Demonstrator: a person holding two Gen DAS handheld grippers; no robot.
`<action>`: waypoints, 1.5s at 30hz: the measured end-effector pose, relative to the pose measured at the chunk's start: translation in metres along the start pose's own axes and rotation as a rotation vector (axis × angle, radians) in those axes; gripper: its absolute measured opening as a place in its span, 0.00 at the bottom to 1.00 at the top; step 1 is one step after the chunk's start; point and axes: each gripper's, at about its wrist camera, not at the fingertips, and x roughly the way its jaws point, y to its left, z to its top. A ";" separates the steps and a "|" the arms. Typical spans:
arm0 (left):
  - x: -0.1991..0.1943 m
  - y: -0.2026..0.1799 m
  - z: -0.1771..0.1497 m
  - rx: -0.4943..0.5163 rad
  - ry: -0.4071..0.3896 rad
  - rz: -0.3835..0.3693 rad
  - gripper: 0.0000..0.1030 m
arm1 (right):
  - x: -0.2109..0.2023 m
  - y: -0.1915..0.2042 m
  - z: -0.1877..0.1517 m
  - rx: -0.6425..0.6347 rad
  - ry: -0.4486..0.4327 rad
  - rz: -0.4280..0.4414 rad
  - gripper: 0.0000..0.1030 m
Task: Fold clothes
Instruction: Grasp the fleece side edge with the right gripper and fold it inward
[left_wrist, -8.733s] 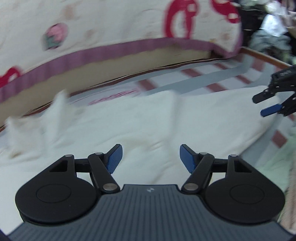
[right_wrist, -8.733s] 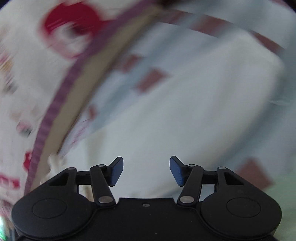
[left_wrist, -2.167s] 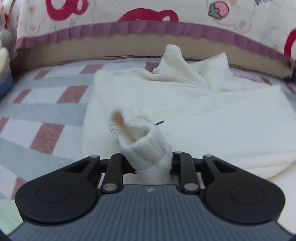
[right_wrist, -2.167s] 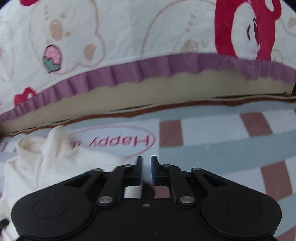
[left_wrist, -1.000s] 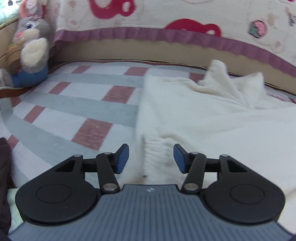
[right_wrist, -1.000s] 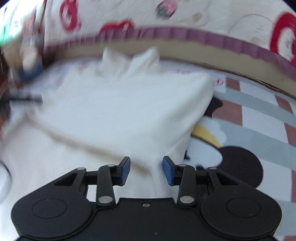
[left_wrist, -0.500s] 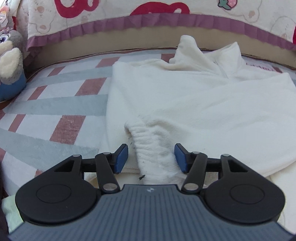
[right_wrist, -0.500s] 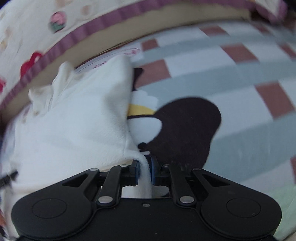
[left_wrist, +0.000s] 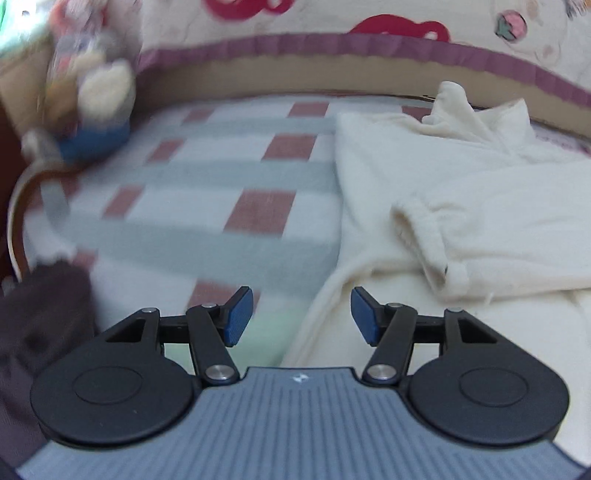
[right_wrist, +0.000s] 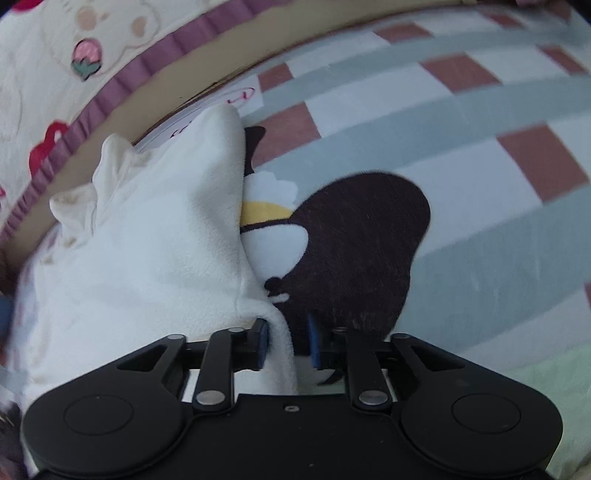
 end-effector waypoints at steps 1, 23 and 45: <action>-0.006 0.007 -0.004 -0.013 0.017 -0.029 0.56 | -0.003 -0.004 0.003 0.029 0.024 0.016 0.42; -0.075 0.054 -0.112 -0.267 0.209 -0.182 0.59 | -0.121 0.058 -0.068 -0.380 0.598 0.252 0.53; -0.062 0.044 -0.118 -0.232 0.185 -0.214 0.51 | -0.142 0.094 -0.113 -0.602 0.442 0.449 0.10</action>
